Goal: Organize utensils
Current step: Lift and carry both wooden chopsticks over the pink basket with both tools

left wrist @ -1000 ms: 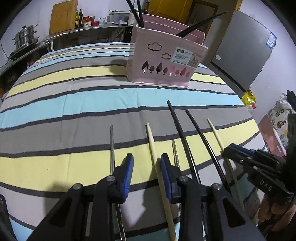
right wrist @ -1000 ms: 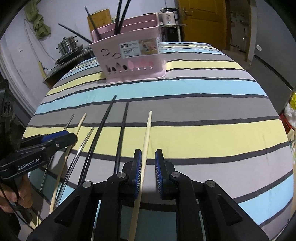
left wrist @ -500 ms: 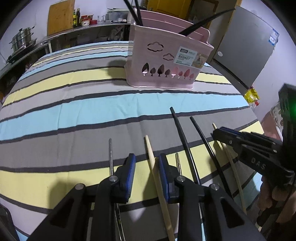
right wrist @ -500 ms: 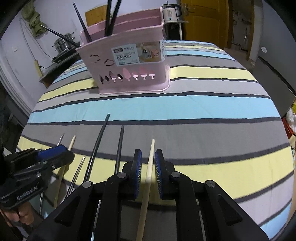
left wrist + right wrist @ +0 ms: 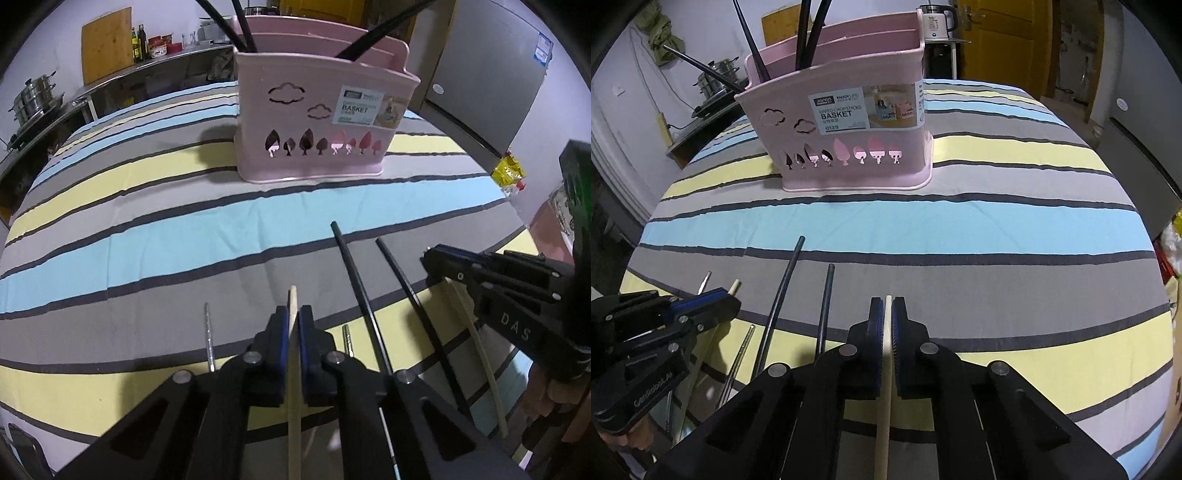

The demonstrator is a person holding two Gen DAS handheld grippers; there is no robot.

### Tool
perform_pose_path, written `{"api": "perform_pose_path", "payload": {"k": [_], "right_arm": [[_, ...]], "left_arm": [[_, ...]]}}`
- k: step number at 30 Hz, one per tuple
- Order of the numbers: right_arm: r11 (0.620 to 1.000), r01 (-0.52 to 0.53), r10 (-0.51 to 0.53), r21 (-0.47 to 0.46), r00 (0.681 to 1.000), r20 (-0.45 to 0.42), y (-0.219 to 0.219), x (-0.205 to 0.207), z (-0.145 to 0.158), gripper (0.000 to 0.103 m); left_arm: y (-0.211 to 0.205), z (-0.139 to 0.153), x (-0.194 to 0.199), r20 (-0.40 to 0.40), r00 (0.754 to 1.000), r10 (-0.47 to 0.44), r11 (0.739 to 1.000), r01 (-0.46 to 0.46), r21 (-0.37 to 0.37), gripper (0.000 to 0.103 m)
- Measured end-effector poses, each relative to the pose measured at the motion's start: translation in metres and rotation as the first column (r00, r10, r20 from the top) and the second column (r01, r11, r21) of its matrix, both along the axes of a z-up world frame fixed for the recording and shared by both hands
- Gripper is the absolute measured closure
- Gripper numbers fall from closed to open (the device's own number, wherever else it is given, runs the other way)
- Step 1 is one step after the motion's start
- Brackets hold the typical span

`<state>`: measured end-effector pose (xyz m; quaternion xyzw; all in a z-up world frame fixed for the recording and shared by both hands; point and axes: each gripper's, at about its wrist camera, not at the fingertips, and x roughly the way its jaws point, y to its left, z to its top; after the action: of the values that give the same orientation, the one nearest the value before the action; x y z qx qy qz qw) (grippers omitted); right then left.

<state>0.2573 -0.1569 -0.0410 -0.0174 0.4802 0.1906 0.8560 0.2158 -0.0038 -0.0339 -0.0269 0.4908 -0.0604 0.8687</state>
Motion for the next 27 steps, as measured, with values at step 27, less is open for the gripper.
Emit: {"api": "perform_pose_path", "payload": {"k": [27], "right_arm": [[0.994,0.017,-0.040,0.108,0.974,0.221,-0.028,-0.010,0.110,0.099]], "left_arm": [[0.018,0.115,0.004,0.203,0.979,-0.029,0.998,0.038,-0.041,0.097]]}}
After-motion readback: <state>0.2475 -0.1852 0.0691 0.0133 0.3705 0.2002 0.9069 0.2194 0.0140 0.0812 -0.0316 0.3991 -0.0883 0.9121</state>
